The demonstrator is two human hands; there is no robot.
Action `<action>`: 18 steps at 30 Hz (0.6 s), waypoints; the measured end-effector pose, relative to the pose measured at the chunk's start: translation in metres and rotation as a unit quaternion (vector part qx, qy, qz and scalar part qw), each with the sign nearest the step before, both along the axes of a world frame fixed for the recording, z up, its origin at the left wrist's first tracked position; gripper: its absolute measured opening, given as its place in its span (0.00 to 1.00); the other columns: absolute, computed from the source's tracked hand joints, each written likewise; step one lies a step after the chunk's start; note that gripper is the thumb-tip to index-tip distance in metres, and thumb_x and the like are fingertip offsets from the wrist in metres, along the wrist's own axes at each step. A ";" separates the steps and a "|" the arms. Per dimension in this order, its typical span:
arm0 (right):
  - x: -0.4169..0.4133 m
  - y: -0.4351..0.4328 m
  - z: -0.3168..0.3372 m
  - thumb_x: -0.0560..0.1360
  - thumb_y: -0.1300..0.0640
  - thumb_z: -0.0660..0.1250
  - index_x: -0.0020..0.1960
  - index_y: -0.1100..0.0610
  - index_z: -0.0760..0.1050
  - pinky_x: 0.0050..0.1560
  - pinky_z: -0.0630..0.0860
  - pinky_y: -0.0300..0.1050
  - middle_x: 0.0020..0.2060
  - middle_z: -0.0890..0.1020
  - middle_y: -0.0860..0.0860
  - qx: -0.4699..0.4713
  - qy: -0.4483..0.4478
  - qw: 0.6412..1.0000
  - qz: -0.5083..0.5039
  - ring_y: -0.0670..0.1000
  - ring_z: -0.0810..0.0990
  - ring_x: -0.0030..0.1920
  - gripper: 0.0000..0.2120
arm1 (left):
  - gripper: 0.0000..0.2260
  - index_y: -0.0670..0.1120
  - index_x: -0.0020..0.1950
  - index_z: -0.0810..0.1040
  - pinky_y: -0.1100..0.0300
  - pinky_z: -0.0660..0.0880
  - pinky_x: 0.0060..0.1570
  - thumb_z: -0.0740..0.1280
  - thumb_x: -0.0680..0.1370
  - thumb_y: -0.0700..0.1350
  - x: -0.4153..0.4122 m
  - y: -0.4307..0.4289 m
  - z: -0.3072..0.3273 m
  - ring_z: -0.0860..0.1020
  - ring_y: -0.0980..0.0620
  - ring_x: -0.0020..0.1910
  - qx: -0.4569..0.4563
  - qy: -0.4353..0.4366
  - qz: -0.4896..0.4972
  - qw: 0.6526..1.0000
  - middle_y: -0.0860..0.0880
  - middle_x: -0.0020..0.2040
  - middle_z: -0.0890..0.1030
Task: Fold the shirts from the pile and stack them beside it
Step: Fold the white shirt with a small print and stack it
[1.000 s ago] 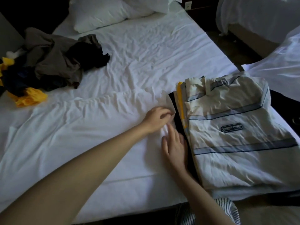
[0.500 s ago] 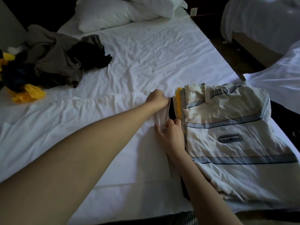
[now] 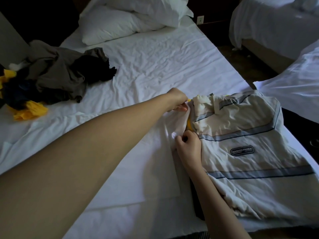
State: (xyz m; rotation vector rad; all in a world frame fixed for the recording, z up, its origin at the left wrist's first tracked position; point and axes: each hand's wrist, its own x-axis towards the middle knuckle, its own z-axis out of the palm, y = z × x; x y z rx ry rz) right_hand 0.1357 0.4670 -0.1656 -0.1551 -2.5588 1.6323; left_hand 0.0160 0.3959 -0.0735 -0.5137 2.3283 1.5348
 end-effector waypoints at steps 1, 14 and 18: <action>0.000 -0.001 0.001 0.71 0.63 0.63 0.28 0.57 0.59 0.28 0.60 0.35 0.29 0.66 0.52 -0.003 -0.005 1.000 0.000 0.49 0.65 0.31 0.17 | 0.09 0.39 0.40 0.70 0.67 0.74 0.22 0.59 0.80 0.35 0.000 0.001 0.001 0.74 0.56 0.18 0.021 -0.014 0.004 1.000 0.44 0.34 0.73; 0.010 0.000 0.000 0.73 0.68 0.59 0.28 0.54 0.55 0.43 0.62 0.43 0.43 0.74 0.63 0.051 0.016 0.999 0.002 0.61 0.72 0.45 0.21 | 0.12 0.36 0.39 0.69 0.59 0.77 0.24 0.52 0.81 0.33 0.009 -0.001 0.009 0.76 0.49 0.27 0.160 -0.118 0.030 0.980 0.42 0.33 0.74; 0.018 0.003 0.005 0.71 0.67 0.62 0.27 0.55 0.56 0.38 0.57 0.37 0.38 0.70 0.57 0.056 0.015 0.998 -0.001 0.55 0.69 0.40 0.20 | 0.11 0.42 0.40 0.68 0.57 0.75 0.35 0.55 0.82 0.41 0.014 -0.002 0.002 0.77 0.50 0.29 0.092 -0.110 -0.011 0.990 0.45 0.36 0.71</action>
